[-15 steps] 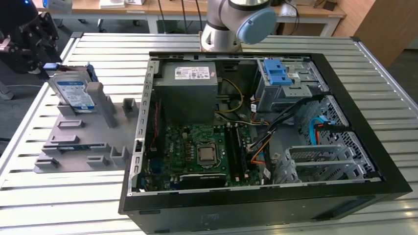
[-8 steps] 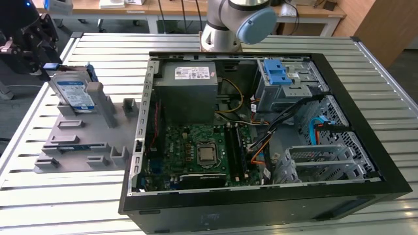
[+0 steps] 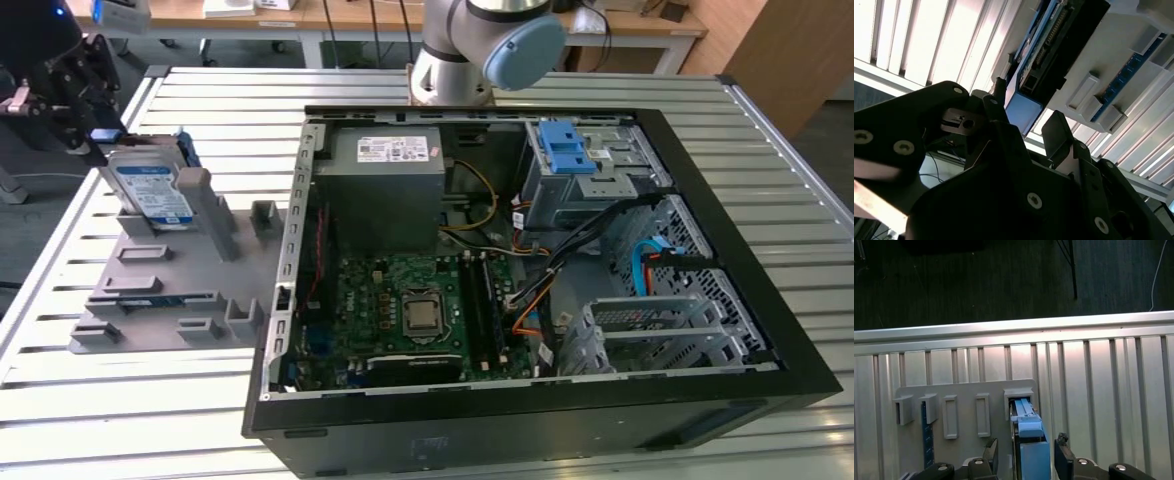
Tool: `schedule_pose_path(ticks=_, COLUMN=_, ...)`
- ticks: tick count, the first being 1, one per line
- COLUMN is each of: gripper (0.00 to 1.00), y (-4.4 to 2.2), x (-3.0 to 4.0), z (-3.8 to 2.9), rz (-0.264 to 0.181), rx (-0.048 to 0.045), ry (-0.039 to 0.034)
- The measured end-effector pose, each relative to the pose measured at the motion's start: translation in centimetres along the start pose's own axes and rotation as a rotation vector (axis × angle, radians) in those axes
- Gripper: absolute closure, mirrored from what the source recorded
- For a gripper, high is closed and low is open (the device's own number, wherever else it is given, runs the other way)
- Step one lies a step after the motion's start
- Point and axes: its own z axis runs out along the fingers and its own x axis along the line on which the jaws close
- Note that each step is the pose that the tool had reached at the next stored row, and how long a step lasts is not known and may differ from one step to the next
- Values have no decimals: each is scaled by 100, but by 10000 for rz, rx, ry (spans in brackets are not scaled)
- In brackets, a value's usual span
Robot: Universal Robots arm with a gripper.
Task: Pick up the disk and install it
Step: 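Pick up the disk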
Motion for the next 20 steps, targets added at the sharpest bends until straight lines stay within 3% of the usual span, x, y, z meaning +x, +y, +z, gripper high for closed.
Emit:
schedule_pose_path(ticks=6, gripper=45, y=0, x=0, z=25, rz=-28, rx=0, ry=0)
schedule_pose_path(ticks=7, gripper=52, y=0, x=0, z=30, rz=-36, rx=0, ry=0)
schedule_pose_path(ticks=20, gripper=52, y=1, x=-19, z=77, rz=-46, rx=0, ry=4)
